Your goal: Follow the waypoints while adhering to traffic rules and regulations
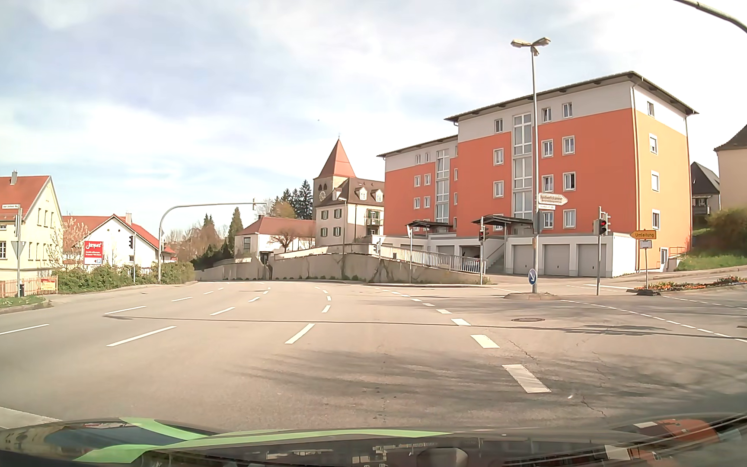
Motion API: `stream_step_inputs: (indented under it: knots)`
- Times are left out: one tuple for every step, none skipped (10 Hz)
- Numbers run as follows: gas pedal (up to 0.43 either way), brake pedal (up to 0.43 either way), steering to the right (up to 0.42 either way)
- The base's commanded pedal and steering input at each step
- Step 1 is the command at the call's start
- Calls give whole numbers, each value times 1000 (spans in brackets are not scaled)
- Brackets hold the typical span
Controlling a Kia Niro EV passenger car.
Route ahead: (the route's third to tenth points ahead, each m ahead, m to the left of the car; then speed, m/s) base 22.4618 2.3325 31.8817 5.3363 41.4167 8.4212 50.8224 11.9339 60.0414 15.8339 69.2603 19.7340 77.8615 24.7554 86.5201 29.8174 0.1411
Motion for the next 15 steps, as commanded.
stream_step_inputs:
  knots:
    - [0,152,-47]
    - [0,152,-47]
    - [0,146,-47]
    - [0,146,-47]
    - [0,152,-47]
    - [0,152,-47]
    - [0,152,-47]
    - [0,152,-47]
    - [0,152,-47]
    - [0,152,-47]
    - [0,152,-47]
    - [0,159,-47]
    - [0,152,-47]
    - [0,152,-47]
    - [0,152,-47]
